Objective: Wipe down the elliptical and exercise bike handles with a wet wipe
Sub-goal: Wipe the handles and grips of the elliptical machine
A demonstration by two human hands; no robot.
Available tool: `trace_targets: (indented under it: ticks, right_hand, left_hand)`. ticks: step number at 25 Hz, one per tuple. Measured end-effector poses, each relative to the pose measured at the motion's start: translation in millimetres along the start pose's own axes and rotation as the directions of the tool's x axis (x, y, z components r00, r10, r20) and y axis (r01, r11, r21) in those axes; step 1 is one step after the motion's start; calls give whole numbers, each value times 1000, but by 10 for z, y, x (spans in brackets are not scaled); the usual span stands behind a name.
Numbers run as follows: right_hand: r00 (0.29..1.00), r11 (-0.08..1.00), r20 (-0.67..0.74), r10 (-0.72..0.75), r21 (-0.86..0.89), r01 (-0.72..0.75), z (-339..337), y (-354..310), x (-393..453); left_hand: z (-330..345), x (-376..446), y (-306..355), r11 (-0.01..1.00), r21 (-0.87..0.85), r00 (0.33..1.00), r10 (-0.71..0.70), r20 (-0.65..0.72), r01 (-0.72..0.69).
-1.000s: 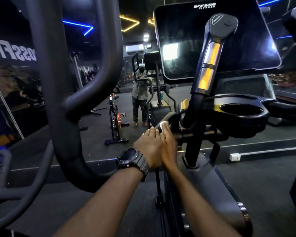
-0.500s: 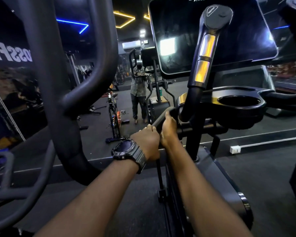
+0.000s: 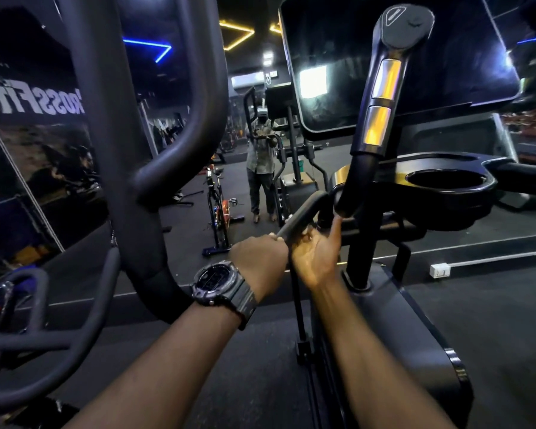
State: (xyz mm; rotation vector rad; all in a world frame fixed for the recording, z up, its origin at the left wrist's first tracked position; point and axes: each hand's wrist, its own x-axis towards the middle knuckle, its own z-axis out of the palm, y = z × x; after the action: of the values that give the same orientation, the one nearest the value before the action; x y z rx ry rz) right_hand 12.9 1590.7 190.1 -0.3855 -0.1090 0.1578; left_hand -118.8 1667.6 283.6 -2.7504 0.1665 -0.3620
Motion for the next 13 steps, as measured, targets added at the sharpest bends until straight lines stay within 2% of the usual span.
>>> trace_targets:
  ticks: [3,4,6,8,11,13]
  right_hand:
    - [997,997,68,45,62,-49,7,248,-319]
    - [996,990,51,68,118,-74,37,190,-273]
    - [1000,978,-5,22,207,-21,222,25,-168]
    - [1000,990,-13,27,139,-25,185,104,-313]
    - [995,999,101,5,37,-9,-3,435,-817]
    - [993,999,114,42,2,-42,44,350,-762]
  left_hand:
    - [-24,-29,15,997,-65,999,-34,-18,33]
    - [-28,-24,6,997,-61,999,-40,-25,38]
    - [-49,-22,4,995,-80,998,-60,-14,59]
    - [-54,-48,-15,989,-124,997,-75,14,76]
    - [-35,-68,-29,987,-142,997,-73,12,74]
    - [-40,-38,-44,989,-117,996,-85,17,87]
